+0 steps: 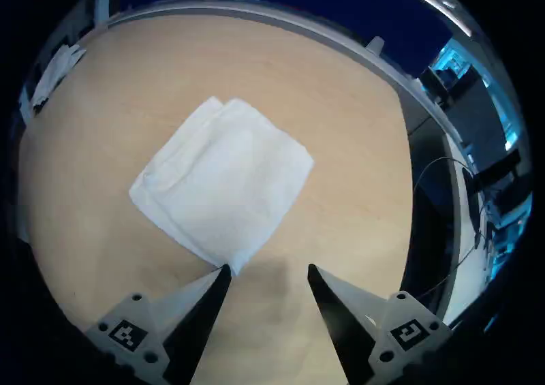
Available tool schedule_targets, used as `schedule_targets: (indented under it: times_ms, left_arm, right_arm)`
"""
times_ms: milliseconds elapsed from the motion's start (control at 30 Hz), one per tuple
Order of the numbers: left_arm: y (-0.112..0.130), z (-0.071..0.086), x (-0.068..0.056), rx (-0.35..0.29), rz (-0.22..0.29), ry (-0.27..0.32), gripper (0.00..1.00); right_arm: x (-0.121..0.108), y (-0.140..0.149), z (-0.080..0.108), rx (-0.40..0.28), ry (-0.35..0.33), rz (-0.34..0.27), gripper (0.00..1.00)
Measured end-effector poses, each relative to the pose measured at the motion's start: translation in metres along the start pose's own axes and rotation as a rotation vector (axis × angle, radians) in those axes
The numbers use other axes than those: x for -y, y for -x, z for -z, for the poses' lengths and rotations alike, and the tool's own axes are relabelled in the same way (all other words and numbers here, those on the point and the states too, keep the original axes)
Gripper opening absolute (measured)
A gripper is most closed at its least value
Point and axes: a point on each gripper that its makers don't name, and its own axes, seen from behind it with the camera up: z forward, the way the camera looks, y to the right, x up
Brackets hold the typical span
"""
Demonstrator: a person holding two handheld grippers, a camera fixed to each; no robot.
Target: Fold towel
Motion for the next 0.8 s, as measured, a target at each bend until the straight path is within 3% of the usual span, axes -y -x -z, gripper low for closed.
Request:
schedule_targets:
  times_ms: [367,667,800]
  left_arm:
    - [0.002,0.002,0.001,-0.003,0.009,0.0,0.92]
    - [0.003,0.007,0.002,-0.005,0.011,-0.003,0.92]
    - [0.005,0.008,0.005,-0.005,0.016,-0.009,0.92]
  right_arm:
    - [0.019,-0.026,0.009,-0.06,-0.036,0.005,0.87]
    - [0.051,-0.065,-0.001,-0.122,-0.084,-0.045,0.88]
    - [0.058,-0.071,-0.007,-0.131,-0.09,-0.075,0.94]
